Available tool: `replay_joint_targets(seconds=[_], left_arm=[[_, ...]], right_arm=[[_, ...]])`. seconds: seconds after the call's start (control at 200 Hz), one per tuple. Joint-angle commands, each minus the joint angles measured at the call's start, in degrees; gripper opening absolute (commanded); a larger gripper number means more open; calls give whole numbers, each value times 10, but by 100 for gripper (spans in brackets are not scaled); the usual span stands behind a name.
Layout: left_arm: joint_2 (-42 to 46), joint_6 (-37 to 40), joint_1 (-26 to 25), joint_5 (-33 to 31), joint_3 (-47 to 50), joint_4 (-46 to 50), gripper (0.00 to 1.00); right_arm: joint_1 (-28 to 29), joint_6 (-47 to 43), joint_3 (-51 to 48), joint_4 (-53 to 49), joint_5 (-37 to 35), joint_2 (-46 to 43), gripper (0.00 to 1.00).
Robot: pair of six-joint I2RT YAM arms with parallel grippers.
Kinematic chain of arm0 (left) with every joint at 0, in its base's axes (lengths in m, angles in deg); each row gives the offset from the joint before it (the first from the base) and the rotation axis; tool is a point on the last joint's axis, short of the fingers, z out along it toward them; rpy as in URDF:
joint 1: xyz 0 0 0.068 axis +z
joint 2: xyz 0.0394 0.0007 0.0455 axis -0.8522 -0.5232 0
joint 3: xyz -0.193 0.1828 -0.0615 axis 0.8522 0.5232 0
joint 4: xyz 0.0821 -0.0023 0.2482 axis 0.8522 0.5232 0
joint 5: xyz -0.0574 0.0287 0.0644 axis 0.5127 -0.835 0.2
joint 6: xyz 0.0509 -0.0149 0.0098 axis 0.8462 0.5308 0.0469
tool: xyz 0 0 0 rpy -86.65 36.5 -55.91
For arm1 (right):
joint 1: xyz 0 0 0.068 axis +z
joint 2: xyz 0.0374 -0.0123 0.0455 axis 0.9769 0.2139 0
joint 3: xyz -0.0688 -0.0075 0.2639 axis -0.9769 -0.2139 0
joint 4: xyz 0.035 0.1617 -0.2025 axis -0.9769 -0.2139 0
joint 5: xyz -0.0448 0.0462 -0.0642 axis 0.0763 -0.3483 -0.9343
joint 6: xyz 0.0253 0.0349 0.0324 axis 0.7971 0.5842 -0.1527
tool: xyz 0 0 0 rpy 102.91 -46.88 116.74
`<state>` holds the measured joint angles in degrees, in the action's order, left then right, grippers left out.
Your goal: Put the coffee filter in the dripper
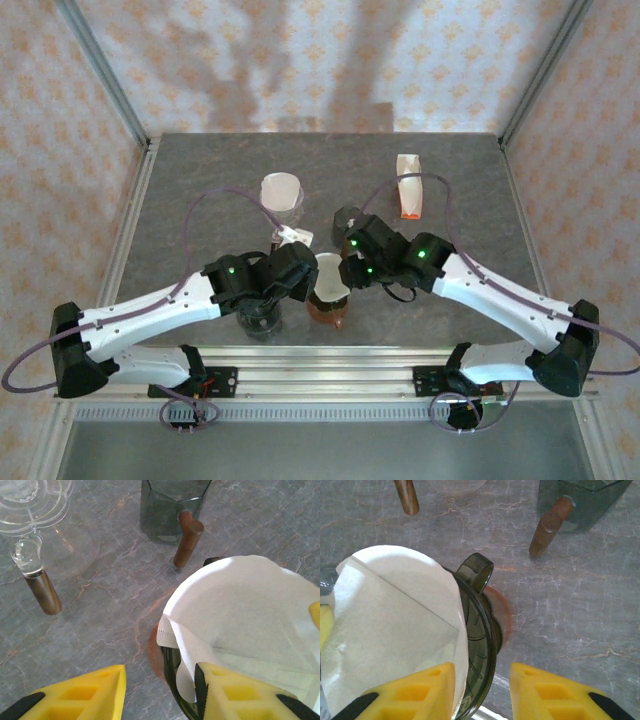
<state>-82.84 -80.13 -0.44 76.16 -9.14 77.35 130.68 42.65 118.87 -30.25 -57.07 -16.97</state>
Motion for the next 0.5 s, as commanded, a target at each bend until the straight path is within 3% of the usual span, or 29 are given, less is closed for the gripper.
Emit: replay_joint_targets(seconds=[0.0,0.205,0.495], left_arm=[[12,-5,-4,-7,8,11,41],[16,-5,-4,-6,14,16,36],[24,-9,-4,-11,24,22,35]], right_arm=[[-3,-9,24,-1,-4,7,27],[-3,-13,27,-13,-19,14,16],[-2,-13,25,-21,-26,16,11]])
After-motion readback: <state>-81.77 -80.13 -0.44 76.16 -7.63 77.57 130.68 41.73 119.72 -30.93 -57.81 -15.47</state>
